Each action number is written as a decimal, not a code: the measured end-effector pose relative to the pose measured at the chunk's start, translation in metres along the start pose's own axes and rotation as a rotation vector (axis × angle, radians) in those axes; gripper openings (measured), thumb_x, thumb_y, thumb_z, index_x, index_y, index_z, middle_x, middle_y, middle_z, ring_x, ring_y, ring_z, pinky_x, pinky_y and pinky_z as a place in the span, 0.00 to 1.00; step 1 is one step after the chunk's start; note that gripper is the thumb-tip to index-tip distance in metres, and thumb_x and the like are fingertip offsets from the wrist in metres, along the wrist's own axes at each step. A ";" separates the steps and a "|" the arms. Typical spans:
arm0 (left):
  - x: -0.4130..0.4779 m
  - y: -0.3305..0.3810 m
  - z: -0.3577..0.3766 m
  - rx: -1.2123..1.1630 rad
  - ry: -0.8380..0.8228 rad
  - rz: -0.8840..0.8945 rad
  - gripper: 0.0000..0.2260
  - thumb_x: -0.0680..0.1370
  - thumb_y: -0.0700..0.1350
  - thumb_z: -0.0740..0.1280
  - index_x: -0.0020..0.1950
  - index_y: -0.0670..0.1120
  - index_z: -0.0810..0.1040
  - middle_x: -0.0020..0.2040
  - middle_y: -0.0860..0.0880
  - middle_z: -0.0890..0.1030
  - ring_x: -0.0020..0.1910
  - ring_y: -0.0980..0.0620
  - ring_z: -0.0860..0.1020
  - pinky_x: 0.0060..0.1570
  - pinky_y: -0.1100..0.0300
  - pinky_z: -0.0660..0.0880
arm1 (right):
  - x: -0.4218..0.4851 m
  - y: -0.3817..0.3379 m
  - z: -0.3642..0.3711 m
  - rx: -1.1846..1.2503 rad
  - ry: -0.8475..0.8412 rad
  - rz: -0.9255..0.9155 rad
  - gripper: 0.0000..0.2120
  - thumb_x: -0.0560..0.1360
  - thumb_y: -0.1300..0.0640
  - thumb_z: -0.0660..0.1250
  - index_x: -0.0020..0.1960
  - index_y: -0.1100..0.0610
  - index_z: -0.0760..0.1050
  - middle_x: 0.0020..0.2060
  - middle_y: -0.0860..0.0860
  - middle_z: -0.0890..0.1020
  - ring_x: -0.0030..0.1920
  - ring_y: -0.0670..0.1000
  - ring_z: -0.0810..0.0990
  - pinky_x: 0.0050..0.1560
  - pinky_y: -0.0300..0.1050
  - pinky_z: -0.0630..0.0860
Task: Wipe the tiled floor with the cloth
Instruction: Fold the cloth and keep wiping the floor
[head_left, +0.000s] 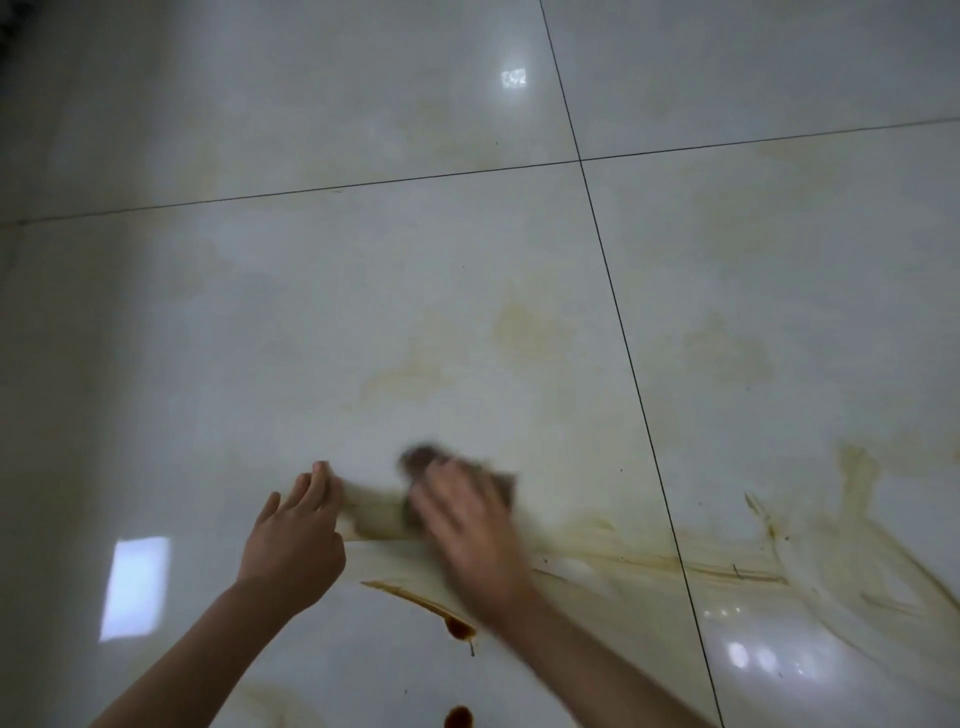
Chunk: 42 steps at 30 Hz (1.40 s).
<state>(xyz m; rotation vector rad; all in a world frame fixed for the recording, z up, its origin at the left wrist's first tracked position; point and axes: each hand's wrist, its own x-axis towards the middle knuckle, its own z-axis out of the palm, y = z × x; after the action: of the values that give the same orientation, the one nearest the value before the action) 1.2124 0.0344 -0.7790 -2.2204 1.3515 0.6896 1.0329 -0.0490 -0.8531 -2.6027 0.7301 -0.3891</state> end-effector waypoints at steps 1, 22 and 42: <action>0.000 -0.001 0.000 -0.007 -0.009 0.006 0.28 0.80 0.45 0.53 0.78 0.45 0.48 0.79 0.48 0.44 0.78 0.51 0.49 0.74 0.53 0.54 | -0.013 -0.017 0.004 0.039 -0.076 -0.106 0.21 0.76 0.61 0.59 0.68 0.56 0.73 0.69 0.56 0.72 0.71 0.58 0.68 0.71 0.60 0.64; -0.003 -0.011 0.005 0.028 0.022 0.042 0.29 0.80 0.43 0.53 0.79 0.45 0.45 0.79 0.48 0.42 0.78 0.51 0.47 0.75 0.48 0.48 | 0.023 0.066 -0.054 0.084 -0.218 -0.175 0.14 0.76 0.69 0.62 0.58 0.62 0.81 0.63 0.58 0.77 0.64 0.61 0.76 0.70 0.48 0.68; 0.005 -0.015 0.001 0.081 0.174 0.153 0.27 0.79 0.41 0.50 0.79 0.40 0.51 0.79 0.41 0.50 0.76 0.50 0.59 0.76 0.54 0.44 | 0.150 0.172 -0.079 -0.209 -0.217 0.370 0.24 0.84 0.53 0.53 0.78 0.56 0.55 0.78 0.59 0.52 0.78 0.58 0.51 0.76 0.52 0.46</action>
<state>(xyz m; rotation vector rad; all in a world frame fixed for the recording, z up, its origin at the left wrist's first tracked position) 1.2278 0.0384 -0.7813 -2.1713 1.6181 0.4925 1.0530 -0.2890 -0.8391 -2.5627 1.1966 0.0835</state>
